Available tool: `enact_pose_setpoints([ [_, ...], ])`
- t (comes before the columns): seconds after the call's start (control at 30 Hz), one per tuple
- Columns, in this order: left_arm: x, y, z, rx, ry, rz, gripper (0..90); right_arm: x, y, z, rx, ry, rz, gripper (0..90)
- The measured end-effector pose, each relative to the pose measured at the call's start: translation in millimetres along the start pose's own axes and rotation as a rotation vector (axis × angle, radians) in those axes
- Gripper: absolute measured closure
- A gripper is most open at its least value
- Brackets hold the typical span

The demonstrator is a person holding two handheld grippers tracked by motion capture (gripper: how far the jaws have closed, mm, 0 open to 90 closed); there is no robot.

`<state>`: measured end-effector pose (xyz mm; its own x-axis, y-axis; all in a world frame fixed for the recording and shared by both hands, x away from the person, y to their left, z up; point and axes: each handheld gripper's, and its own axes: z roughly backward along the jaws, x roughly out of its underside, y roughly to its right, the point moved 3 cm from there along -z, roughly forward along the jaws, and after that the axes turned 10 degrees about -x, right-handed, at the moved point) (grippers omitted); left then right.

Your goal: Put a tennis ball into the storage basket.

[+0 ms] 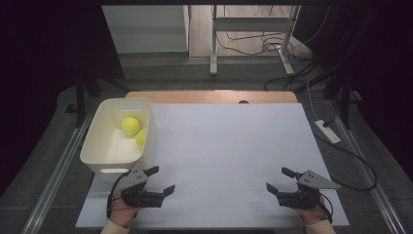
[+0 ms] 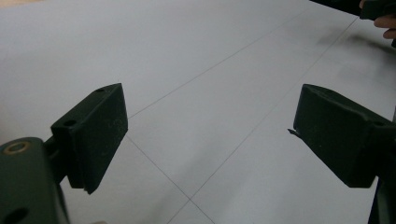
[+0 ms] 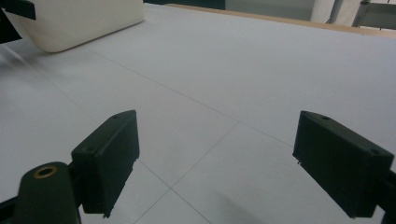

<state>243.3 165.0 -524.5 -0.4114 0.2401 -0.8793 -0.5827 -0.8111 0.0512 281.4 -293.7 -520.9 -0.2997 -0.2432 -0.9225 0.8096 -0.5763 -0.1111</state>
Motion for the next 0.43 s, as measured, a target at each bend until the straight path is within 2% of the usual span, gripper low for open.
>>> enact_pose_setpoints([
  [0.43,-1.7,-0.5,0.4,-0.005,0.006,0.007,11.1,0.5,-0.6,0.3,-0.017,-0.001,0.002,14.2],
])
